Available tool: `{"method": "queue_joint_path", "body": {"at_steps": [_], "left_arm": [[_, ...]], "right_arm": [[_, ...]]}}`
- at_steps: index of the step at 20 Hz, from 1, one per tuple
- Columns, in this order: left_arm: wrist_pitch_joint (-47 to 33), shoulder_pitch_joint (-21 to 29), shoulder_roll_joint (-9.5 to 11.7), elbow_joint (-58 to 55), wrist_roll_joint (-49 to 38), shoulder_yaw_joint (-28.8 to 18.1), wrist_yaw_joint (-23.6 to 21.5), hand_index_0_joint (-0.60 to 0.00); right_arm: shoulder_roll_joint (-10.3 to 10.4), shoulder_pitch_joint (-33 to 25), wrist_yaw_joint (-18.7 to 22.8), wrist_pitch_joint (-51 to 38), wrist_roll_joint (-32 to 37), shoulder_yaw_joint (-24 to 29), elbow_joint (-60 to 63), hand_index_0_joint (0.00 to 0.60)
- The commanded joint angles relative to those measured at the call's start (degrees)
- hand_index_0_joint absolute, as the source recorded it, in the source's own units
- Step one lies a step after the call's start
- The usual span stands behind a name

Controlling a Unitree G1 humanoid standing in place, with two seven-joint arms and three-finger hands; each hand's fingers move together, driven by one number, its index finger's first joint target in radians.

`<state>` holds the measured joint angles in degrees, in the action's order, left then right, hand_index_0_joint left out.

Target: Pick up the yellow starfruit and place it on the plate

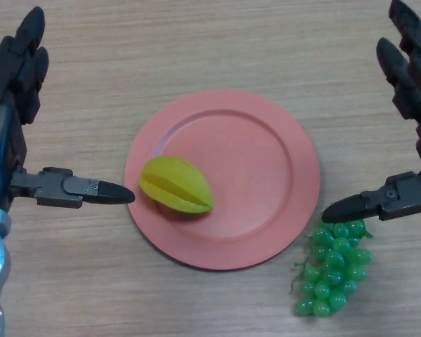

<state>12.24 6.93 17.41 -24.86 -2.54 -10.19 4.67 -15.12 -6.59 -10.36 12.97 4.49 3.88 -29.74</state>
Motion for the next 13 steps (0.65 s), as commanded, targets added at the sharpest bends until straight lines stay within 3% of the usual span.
{"method": "queue_joint_path", "body": {"at_steps": [1, 6, 13], "left_arm": [[-5.89, 1.7, 2.35, -2.87, 1.15, -4.58, -3.06, 0.0], [-2.37, 0.23, 1.84, -7.09, 1.02, -4.45, 0.21, 0.0], [-1.24, -0.32, 1.19, -8.96, -2.54, -4.57, 0.56, 0.0]], "right_arm": [[-1.68, -1.3, -0.92, -3.23, 0.33, 3.86, -4.42, 0.0], [-1.21, 0.87, -2.48, -3.83, -0.71, 3.95, -5.89, 0.0], [-0.81, 1.23, -2.35, -4.57, 0.06, 2.96, -5.2, 0.0]]}}
